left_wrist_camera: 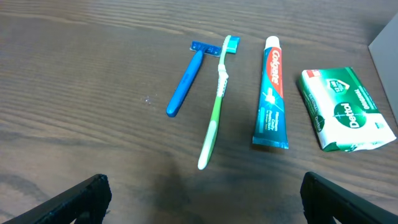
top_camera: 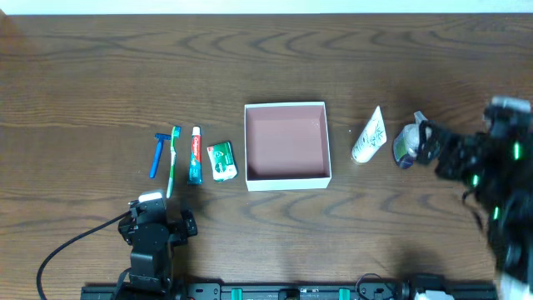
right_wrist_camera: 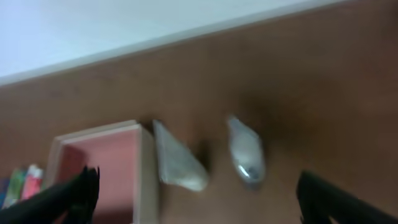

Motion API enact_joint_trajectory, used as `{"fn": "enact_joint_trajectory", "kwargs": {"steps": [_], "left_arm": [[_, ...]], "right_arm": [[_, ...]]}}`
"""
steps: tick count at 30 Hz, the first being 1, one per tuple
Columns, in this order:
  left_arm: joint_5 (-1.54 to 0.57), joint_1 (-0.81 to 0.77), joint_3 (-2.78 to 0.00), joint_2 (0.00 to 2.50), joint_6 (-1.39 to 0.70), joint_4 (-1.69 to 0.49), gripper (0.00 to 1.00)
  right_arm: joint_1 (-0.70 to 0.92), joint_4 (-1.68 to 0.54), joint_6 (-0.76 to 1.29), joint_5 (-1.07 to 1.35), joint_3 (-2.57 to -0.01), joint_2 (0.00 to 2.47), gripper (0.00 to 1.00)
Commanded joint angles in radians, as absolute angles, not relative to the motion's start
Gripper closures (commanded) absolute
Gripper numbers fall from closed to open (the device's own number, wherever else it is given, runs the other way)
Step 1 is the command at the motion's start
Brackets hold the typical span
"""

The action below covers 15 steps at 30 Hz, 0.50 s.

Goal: Pack container
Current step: 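Reach the right gripper to the clear blue bottle and grasp it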

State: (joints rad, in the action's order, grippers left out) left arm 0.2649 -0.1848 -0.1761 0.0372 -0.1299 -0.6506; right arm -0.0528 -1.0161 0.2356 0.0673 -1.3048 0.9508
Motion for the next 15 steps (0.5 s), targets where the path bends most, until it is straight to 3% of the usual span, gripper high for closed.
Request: {"fn": "enact_joint_trajectory", "kwargs": {"steps": [1, 15], "left_arm": [[0.271, -0.179, -0.164, 0.036, -0.124, -0.653, 0.02], [0.271, -0.179, -0.164, 0.036, -0.124, -0.653, 0.02]], "right_arm": [[-0.062, -1.092, 0.135, -0.026, -1.426, 1.139, 0.01], [-0.071, -1.151, 0.095, -0.019, -1.484, 1.674, 0.05]]}}
